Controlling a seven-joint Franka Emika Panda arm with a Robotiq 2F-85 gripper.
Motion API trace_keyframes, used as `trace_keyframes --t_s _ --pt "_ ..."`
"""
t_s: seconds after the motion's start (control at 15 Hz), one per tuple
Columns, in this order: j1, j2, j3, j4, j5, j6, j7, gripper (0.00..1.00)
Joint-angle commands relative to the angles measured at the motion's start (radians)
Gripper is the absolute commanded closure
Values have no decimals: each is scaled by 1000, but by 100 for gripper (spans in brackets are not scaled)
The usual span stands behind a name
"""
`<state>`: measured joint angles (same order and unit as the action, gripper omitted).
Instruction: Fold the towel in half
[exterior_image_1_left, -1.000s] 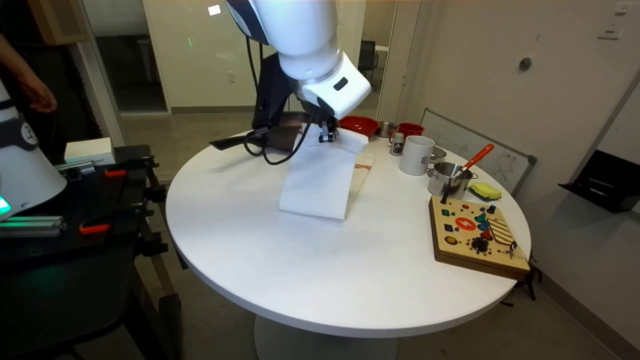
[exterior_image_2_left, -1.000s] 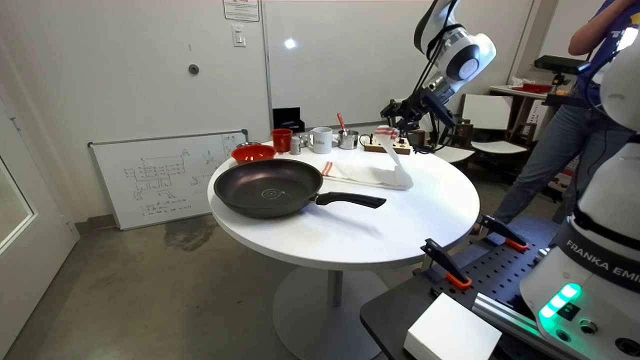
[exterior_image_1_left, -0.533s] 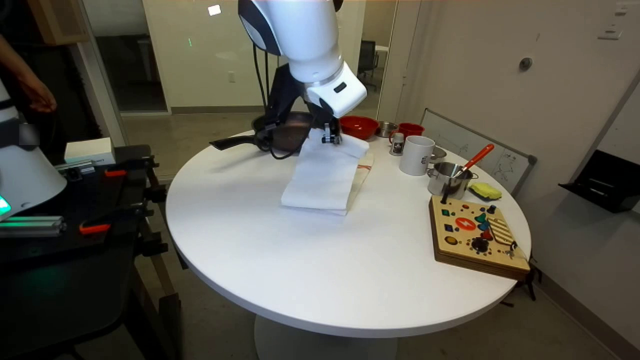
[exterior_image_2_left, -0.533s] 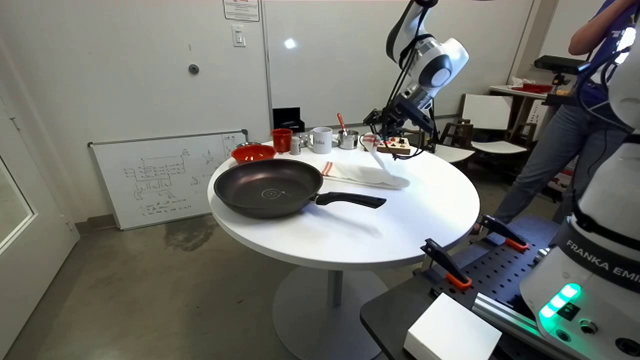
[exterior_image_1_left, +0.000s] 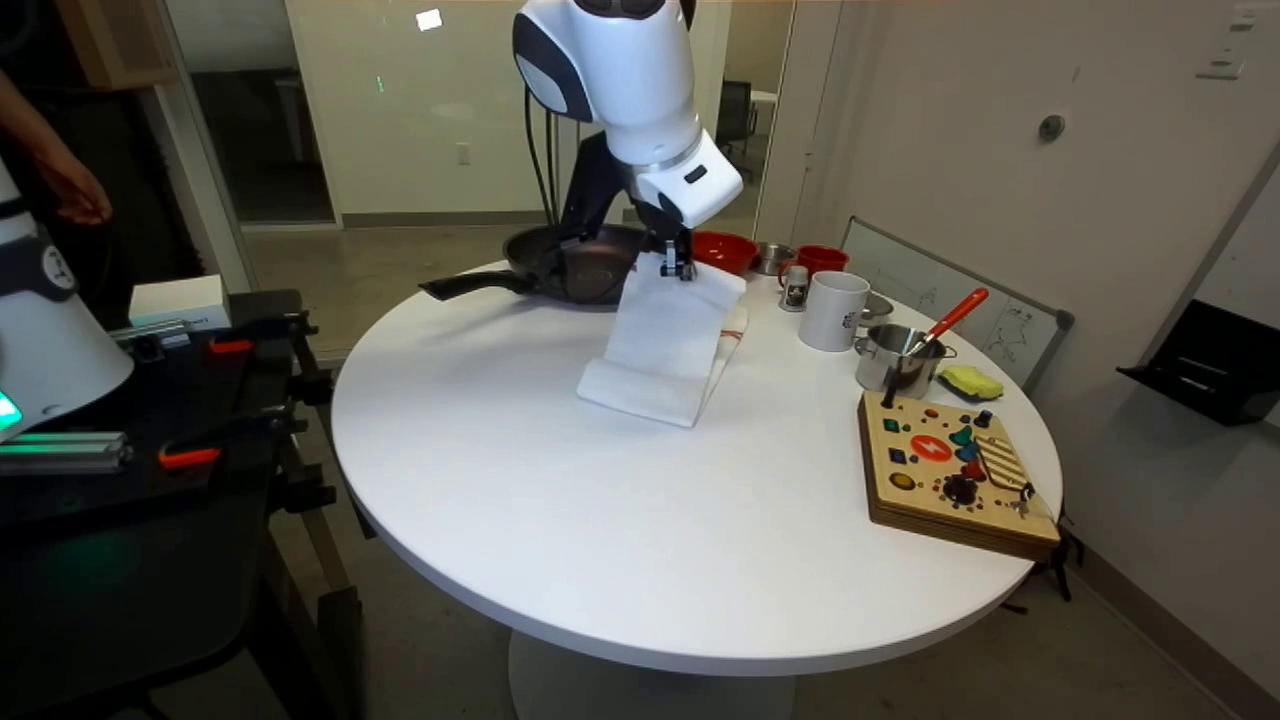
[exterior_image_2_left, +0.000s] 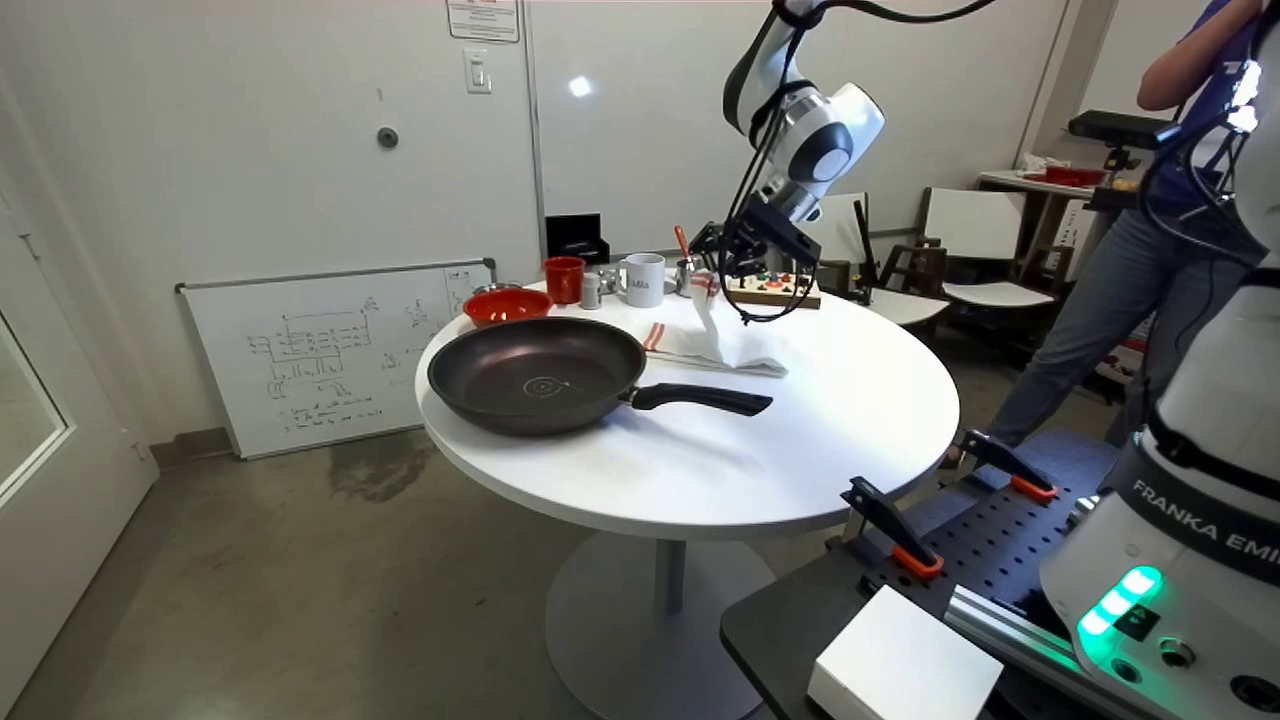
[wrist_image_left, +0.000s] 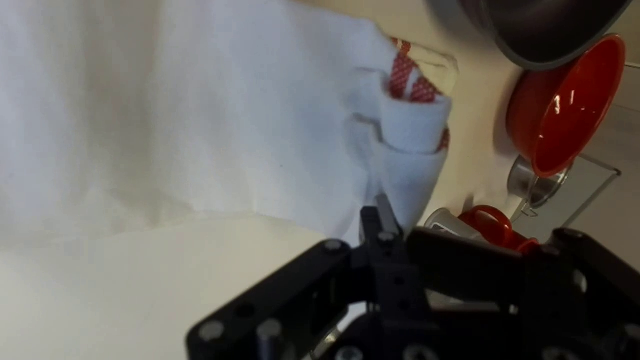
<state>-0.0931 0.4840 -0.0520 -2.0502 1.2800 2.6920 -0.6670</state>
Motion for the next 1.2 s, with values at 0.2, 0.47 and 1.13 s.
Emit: trace_keyframes --t_s 0.2,0.47,1.13 --pt "28 61 3 80 -2 64 51 98" --pt "45 74 15 102 3 62 53 98" --pt "107 157 21 183 -11 130 95 98"
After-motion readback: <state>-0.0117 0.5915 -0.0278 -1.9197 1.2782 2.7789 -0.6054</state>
